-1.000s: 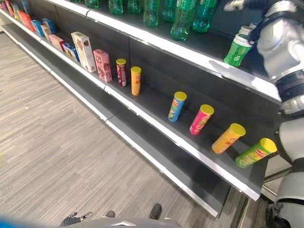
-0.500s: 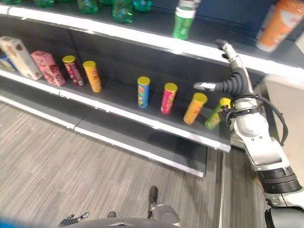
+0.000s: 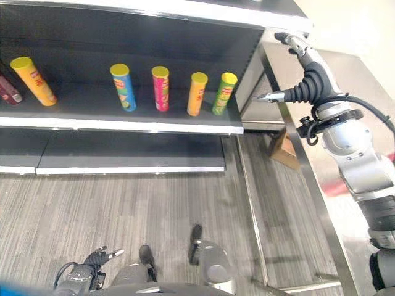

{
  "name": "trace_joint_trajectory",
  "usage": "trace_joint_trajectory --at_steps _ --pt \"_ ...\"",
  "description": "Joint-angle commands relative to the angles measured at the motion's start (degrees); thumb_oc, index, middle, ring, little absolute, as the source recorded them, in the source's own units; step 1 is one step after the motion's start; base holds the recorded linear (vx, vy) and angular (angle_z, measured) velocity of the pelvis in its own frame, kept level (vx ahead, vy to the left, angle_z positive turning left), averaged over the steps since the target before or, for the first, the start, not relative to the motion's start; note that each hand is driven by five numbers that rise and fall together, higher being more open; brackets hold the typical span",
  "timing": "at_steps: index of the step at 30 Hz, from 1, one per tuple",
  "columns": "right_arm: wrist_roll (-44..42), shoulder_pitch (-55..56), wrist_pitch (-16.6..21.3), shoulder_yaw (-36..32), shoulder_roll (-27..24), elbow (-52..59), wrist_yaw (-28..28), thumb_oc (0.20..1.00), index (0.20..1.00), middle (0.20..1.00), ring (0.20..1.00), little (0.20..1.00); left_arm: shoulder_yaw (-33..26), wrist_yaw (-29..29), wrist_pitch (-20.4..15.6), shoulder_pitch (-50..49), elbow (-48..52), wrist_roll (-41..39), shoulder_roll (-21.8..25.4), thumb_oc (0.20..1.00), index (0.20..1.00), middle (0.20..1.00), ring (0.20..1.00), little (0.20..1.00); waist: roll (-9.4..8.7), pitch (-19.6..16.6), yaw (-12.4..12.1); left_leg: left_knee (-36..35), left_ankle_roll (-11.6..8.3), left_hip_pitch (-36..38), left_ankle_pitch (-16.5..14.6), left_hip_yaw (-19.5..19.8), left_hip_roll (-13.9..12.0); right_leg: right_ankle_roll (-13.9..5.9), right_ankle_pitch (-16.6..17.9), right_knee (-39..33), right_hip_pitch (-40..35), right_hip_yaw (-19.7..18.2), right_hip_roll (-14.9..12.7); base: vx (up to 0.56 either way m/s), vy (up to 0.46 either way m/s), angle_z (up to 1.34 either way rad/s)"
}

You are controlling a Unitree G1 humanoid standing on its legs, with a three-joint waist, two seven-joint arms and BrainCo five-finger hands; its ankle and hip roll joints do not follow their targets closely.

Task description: Put the goods on the table back onto the shelves and tidy them up.

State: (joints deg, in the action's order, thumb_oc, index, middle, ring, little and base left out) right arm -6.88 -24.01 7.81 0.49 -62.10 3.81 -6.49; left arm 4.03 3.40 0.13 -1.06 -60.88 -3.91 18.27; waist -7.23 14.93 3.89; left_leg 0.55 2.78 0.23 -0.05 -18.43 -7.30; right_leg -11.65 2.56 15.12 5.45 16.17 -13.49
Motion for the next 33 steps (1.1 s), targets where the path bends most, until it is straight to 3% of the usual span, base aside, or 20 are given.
trace_joint_trajectory --at_steps 1,5,9,12,17,19,33 --pt "-2.35 4.12 0.03 -8.89 1.38 -1.55 -4.83 1.0 1.0 1.0 1.0 1.0 -0.37 0.71 -0.42 -2.71 0.31 -1.71 4.12 1.0 1.0 1.0 1.0 1.0 -4.66 -5.8 -1.95 1.0 -4.03 1.24 -8.03 0.43 0.99 -2.01 5.22 -8.52 -4.11 -3.28 -3.28 -0.02 -0.171 -0.43" --pt "0.25 15.32 -1.72 -22.55 2.31 -3.7 -8.89 1.0 1.0 1.0 1.0 1.0 -3.84 0.88 -0.05 -3.55 -0.2 -3.26 4.0 1.0 1.0 1.0 1.0 1.0 -5.86 -6.85 -1.12 1.86 -4.76 -0.36 -8.24 -0.47 -0.19 -2.84 8.6 -11.61 -3.66 -3.19 -4.02 -0.02 -0.179 -0.33" --pt "-1.65 21.4 -1.9 -29.81 3.98 -5.82 -10.65 1.0 1.0 1.0 1.0 1.0 -4.61 0.97 0.05 -3.54 -1.15 -3.77 4.08 1.0 1.0 1.0 1.0 1.0 -6.19 -6.95 -0.71 2.19 -5.18 -0.53 -8.03 -0.18 -0.38 -2.97 7.24 -13.61 -3.86 -4.5 -2.77 0.03 -0.111 -0.1" --pt "-6.44 27.09 -0.74 -36.77 5.88 -9.02 -11.33 1.0 1.0 1.0 1.0 1.0 -4.86 0.75 0.0 -3.79 -1.81 -3.66 3.72 1.0 1.0 1.0 1.0 1.0 -5.62 -8.09 0.42 1.34 -6.32 -0.14 -6.77 0.4 -0.85 -2.39 2.72 -16.63 -5.82 -3.88 -0.64 0.08 -0.177 -0.22" --pt "-8.28 29.09 -0.94 -37.75 5.47 -11.44 -10.52 1.0 1.0 1.0 1.0 1.0 -4.65 0.52 -0.02 -3.71 -1.55 -4.17 3.44 1.0 1.0 1.0 1.0 1.0 -4.8 -8.25 0.93 0.47 -7.29 0.53 -5.9 0.66 -1.98 -1.42 0.51 -17.41 -6.35 -3.35 0.66 0.03 -0.106 0.04" --pt "-11.02 29.04 -1.01 -36.0 5.32 -13.67 -8.5 1.0 1.0 1.0 1.0 1.0 -3.4 0.18 -0.01 -3.6 -1.32 -3.48 3.19 1.0 1.0 1.0 1.0 1.0 -3.68 -8.23 1.31 -0.49 -8.37 1.25 -4.62 0.63 -3.12 -0.33 -1.35 -18.39 -6.99 -3.21 2.06 0.04 -0.17 -0.01" --pt "-13.75 23.71 -0.84 -26.9 3.19 -15.58 -3.6 1.0 1.0 1.0 1.0 1.0 0.17 -1.73 -0.22 -4.41 -0.33 -1.5 2.34 1.0 1.0 1.0 1.0 1.0 0.81 -7.32 1.48 -2.29 -11.09 2.52 -1.18 0.98 -5.79 2.16 -4.39 -19.63 -9.06 -1.95 5.04 0.02 -0.085 0.01"
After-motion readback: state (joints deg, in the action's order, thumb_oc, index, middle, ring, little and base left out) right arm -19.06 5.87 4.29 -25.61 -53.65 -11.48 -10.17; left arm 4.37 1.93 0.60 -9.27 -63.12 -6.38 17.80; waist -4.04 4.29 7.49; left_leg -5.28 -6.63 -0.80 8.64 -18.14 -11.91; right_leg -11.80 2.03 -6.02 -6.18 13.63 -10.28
